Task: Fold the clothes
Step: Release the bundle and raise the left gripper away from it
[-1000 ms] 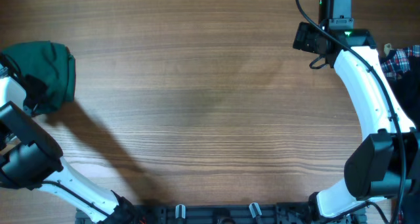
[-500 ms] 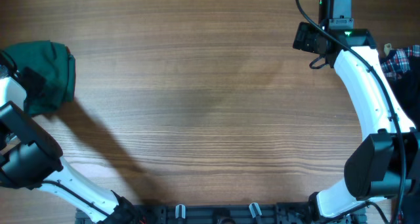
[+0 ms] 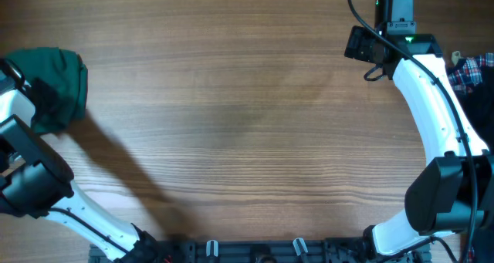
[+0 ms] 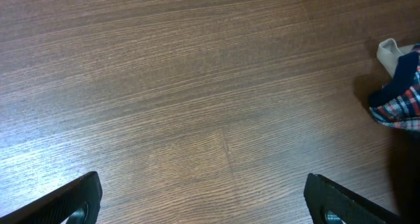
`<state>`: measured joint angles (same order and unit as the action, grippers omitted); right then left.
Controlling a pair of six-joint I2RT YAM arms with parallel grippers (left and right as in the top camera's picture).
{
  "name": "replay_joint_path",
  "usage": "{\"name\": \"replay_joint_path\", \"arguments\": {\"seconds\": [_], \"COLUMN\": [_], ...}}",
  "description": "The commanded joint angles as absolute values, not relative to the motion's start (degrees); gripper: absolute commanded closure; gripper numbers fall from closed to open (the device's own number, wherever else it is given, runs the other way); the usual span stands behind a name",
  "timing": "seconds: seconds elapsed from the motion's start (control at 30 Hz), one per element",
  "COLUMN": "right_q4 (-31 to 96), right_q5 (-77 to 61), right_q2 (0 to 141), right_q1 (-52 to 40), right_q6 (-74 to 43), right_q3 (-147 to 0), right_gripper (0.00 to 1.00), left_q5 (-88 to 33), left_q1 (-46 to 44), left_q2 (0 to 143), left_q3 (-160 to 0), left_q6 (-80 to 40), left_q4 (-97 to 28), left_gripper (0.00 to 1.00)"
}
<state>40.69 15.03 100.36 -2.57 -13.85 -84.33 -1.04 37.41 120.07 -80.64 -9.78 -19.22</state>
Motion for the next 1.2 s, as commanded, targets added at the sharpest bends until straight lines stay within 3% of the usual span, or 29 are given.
{"name": "replay_joint_path", "arguments": {"seconds": [0.0, 0.13, 0.2, 0.27, 0.37, 0.4, 0.47, 1.17], "right_q4": [40.53, 40.53, 40.53, 40.53, 40.53, 40.53, 40.53, 40.53], "right_q5": [14.55, 14.55, 14.55, 14.55, 14.55, 14.55, 14.55, 14.55], "right_q2": [101.06, 101.06, 101.06, 101.06, 101.06, 101.06, 101.06, 101.06], "right_q1": [-2.39, -2.39, -2.39, -2.39, -2.39, -2.39, -2.39, -2.39], "right_q6": [-13.67, -13.65, -13.65, -13.67, -13.65, -13.65, -13.67, -13.67], "right_q3": [-83.74, -83.74, -83.74, -83.74, -83.74, -83.74, -83.74, -83.74], "right_gripper": [0.0, 0.0, 0.0, 0.0, 0.0, 0.0, 0.0, 0.0], "left_q5": [-4.71, -8.91, -11.38, -12.01, -11.99, -11.99, -11.99, -11.99], "left_q1": [32.99, 24.14, 19.07, 13.67, 8.01, 6.46, 5.26, 4.6], "left_q2": [107.53, 98.59, 97.03, 96.51, 96.51, 96.51, 96.53, 96.53], "left_q3": [-80.68, -80.68, -80.68, -80.68, -80.68, -80.68, -80.68, -80.68], "left_q6": [-15.0, -18.94, -18.96, -18.96, -18.92, -18.92, -18.94, -18.92], "left_q4": [-20.1, -23.94, -24.49, -24.47, -24.47, -24.47, -24.49, -24.49], "left_gripper": [0.93, 0.83, 0.68, 0.65, 0.46, 0.37, 0.0, 0.0]}}
